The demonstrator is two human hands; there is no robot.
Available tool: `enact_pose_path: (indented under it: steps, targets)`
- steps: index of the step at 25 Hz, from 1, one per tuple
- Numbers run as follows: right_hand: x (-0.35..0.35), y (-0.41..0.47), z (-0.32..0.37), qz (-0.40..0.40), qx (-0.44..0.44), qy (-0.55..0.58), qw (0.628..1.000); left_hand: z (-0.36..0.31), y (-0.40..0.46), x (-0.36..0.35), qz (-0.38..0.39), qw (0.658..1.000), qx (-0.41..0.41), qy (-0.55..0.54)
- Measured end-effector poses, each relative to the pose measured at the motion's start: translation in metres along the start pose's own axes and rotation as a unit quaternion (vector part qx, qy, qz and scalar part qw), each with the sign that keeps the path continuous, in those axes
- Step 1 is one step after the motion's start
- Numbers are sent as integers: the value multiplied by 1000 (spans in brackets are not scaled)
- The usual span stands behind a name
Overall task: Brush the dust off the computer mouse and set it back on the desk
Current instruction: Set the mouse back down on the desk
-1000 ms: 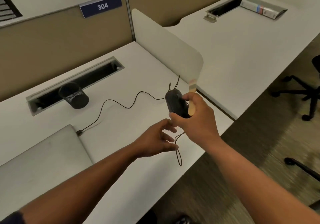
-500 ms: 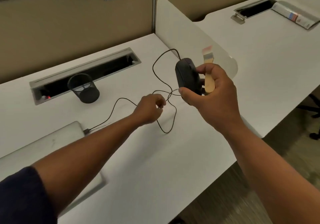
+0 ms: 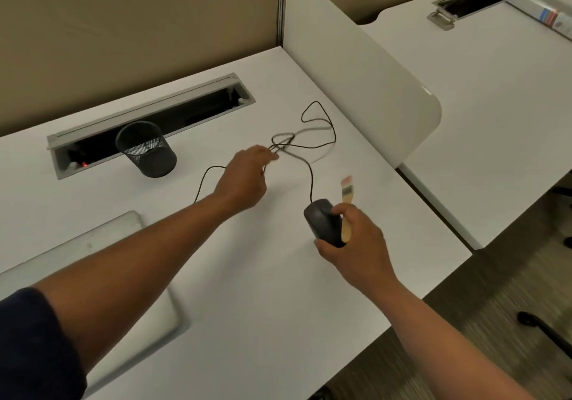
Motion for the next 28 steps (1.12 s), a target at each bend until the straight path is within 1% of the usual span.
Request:
enact_pose_path:
  steps: [2, 4, 7, 11, 18, 21, 24, 28]
  targets:
    - [-20, -4, -15, 12, 0, -26, 1000, 2, -22, -19, 36, 997, -58, 34]
    - [-34, -6, -25, 20, -3, -44, 999, 5, -40, -36, 85, 990, -87, 68]
    - [-47, -8, -34, 23, 0, -65, 998, 13, -53, -51, 144, 979, -87, 115]
    - [-55, -8, -38, 24, -5, -73, 997, 20, -54, -59, 175, 968, -73, 165]
    - [-58, -5, -39, 32, 3, -75, 997, 21, -52, -59, 190, 958, -70, 205]
    - [-58, -4, -40, 43, 5, -79, 996, 21, -53, -54, 177, 959, -69, 211]
    - [-49, -3, -36, 9, 25, -72, 997, 20, -59, -50, 158, 964, -65, 203]
    - [-30, 0, -32, -50, 30, -23, 998, 25, -66, -44, 135, 973, -62, 179]
Point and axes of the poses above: each hand's wrist, its own y-axis towards the middle knuckle, its own x-axis out of the back of the hand, z = x × y, the point moved 9 cm from there along y, towards the middle knuckle, and after that the axes turned 13 degrees about -z, right-handed, at the moved point
